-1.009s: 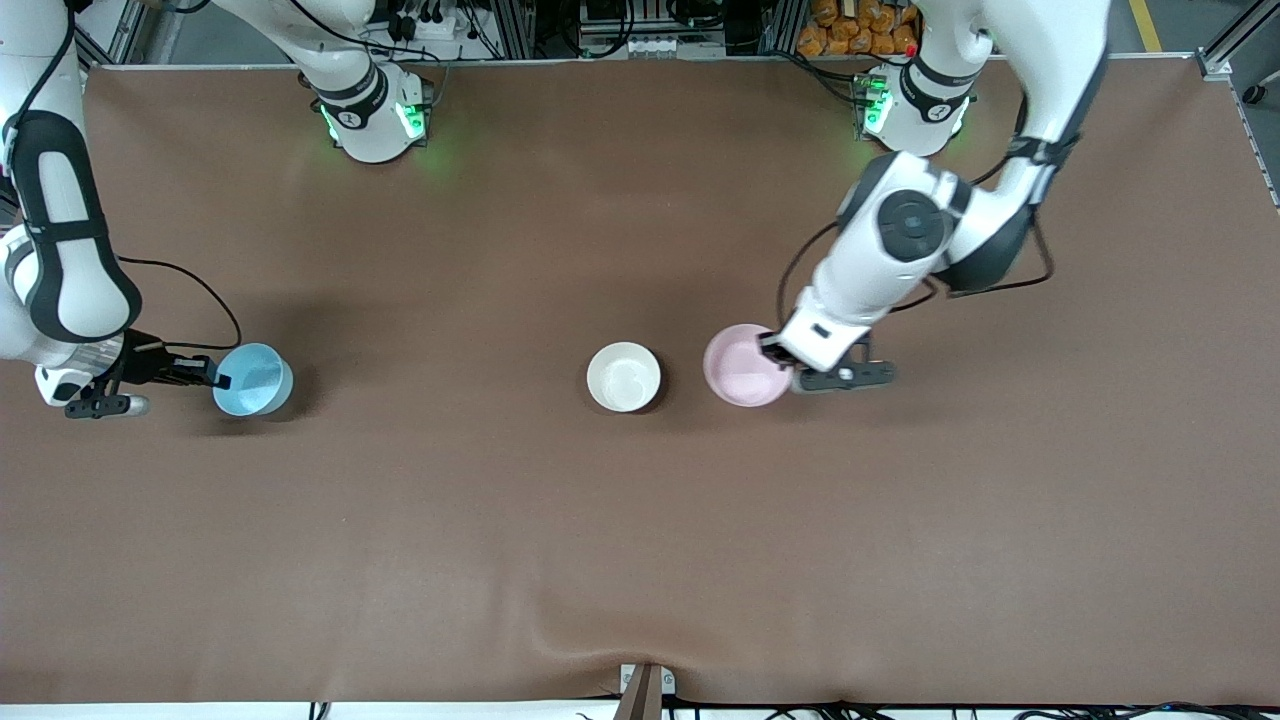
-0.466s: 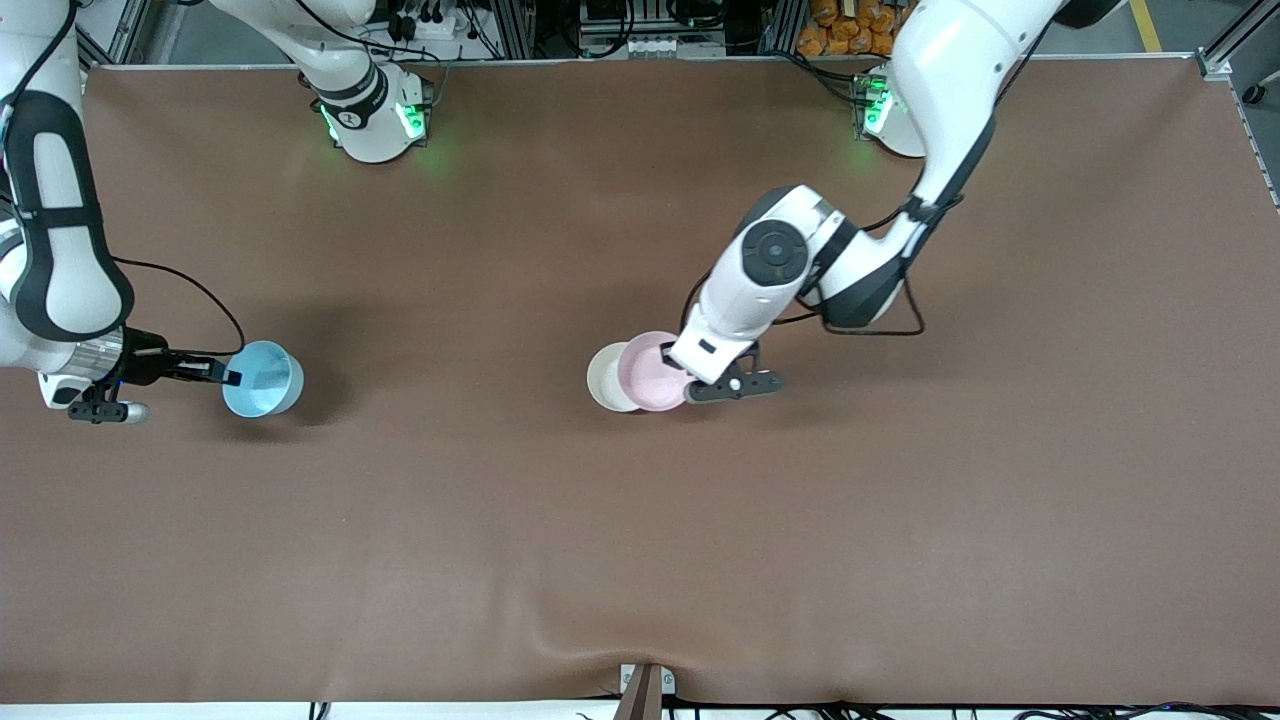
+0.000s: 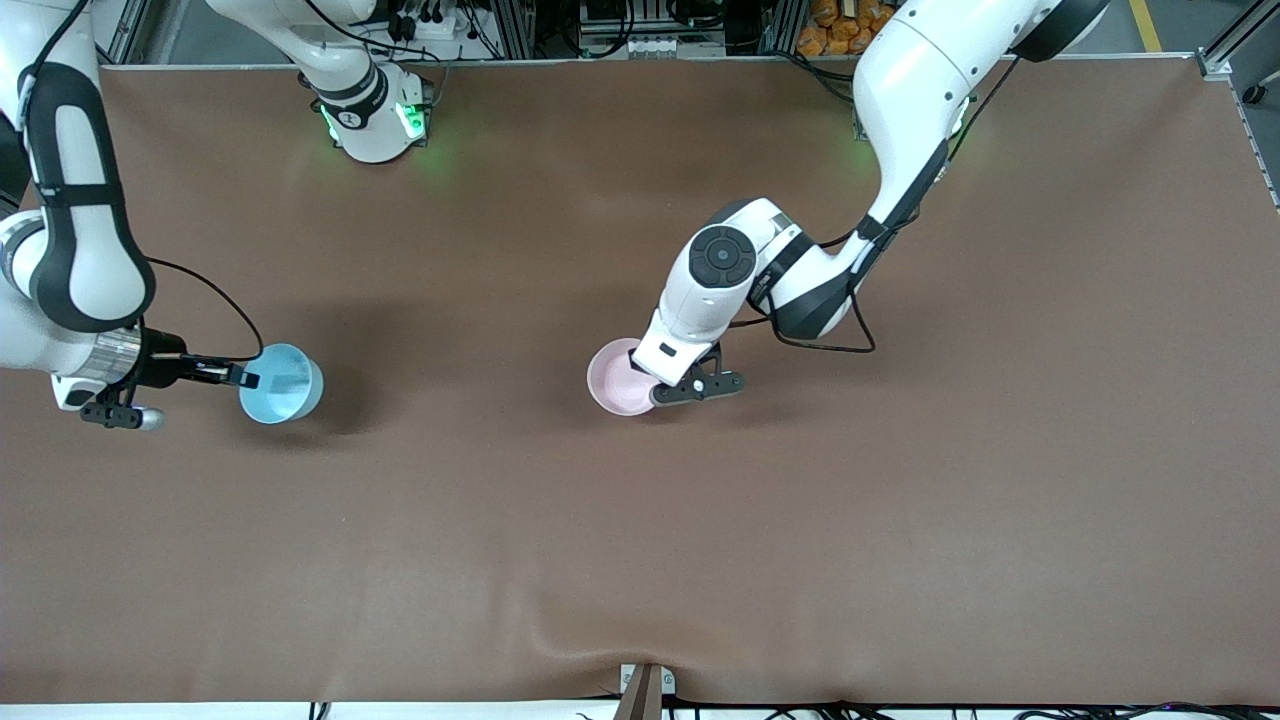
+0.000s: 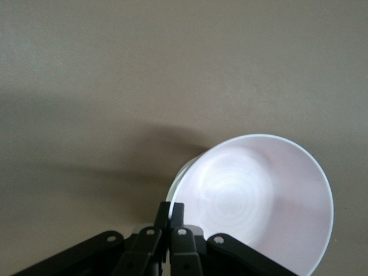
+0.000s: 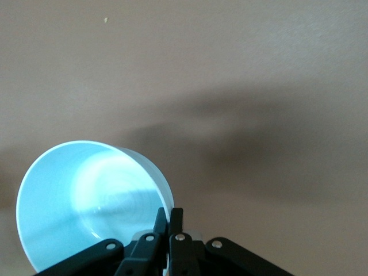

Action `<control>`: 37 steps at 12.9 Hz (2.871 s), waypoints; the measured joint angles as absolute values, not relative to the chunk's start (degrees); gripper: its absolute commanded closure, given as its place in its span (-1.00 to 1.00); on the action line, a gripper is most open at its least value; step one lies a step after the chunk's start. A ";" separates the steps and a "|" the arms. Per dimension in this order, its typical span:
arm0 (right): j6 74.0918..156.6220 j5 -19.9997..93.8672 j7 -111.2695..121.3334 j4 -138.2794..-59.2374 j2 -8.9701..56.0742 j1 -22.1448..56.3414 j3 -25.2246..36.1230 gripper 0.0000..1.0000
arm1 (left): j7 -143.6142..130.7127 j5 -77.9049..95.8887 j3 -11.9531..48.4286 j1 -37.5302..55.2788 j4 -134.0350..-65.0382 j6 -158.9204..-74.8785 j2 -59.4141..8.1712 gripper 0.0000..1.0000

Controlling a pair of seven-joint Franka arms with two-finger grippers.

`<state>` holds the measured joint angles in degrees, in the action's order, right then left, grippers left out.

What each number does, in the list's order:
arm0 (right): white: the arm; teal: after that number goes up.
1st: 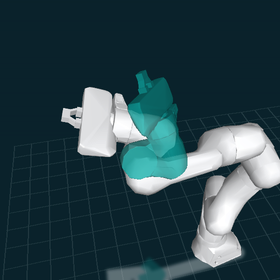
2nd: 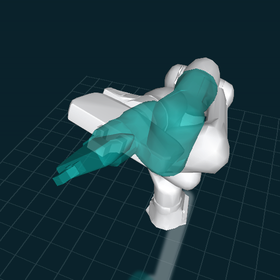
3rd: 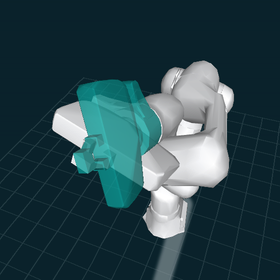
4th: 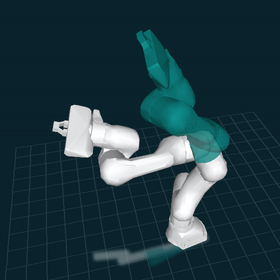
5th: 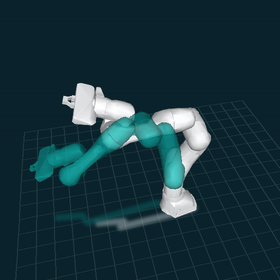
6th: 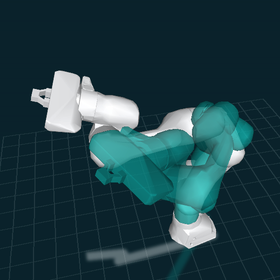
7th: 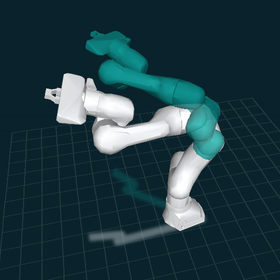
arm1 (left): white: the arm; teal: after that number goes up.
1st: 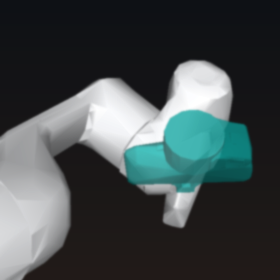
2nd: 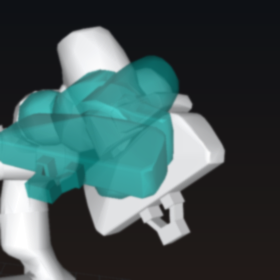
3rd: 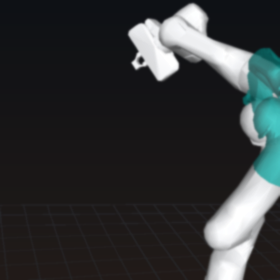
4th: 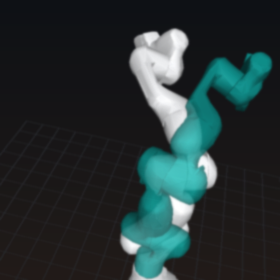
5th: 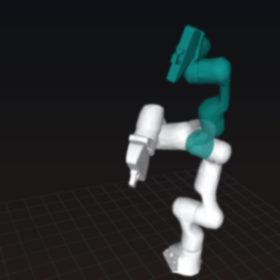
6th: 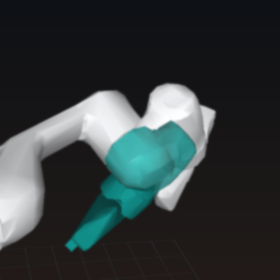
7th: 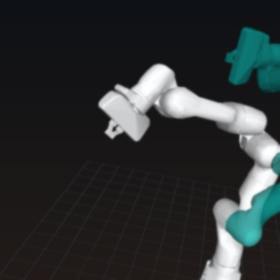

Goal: Stack pink and blue bowls on white bowl
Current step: 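Lift the blue bowl with the right gripper while the left gripper holds pink, then open the left gripper off the pink bowl while the right gripper advances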

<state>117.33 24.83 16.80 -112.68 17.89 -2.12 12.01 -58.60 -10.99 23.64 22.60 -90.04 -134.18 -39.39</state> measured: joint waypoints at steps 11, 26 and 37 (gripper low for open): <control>114.89 18.93 3.22 -112.68 14.76 2.55 11.87 1.00 | -58.72 -12.81 23.09 24.42 -90.03 -136.30 -41.90 1.00; 112.85 18.89 -6.29 -112.65 12.47 6.91 11.40 1.00 | -60.97 -12.81 22.55 24.05 -89.55 -135.90 -41.94 -1.00; 115.38 18.46 -42.18 -105.54 12.16 10.56 -6.52 1.00 | -47.29 -11.56 22.29 2.36 -87.20 -105.02 -14.04 -1.00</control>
